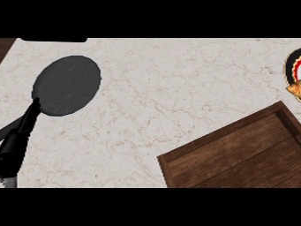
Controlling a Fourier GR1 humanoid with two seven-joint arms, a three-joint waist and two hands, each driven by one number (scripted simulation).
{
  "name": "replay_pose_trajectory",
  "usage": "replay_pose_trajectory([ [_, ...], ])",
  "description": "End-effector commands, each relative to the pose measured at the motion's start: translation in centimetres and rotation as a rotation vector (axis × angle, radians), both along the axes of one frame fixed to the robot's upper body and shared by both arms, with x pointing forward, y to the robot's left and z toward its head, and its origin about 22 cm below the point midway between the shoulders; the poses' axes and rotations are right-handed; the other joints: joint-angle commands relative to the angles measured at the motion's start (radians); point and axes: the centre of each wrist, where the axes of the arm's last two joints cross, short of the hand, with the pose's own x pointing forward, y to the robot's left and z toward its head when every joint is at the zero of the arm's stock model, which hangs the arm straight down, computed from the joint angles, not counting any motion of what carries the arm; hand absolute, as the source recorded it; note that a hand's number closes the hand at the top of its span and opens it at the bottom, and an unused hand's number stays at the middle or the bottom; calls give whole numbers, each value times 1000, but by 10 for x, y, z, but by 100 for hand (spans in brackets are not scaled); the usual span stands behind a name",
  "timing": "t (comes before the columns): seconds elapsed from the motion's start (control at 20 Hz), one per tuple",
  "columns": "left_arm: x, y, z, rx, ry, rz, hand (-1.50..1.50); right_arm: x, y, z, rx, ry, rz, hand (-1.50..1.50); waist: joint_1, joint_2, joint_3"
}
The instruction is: Pick the croissant from the tray and place it in the plate
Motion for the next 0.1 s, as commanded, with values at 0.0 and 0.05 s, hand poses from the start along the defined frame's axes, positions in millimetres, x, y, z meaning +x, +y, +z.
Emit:
replay_pose_trajectory([
  [0.0, -4, -2, -2, 3, 1, -1, 0, -14, -8, -3, 27, -60, 74, -150, 4, -1, 3],
  [0.05, 2, 3, 2, 13, -6, -3, 0, -12, -8, 0, 18, -57, 79, -150, 0, 2, 0],
])
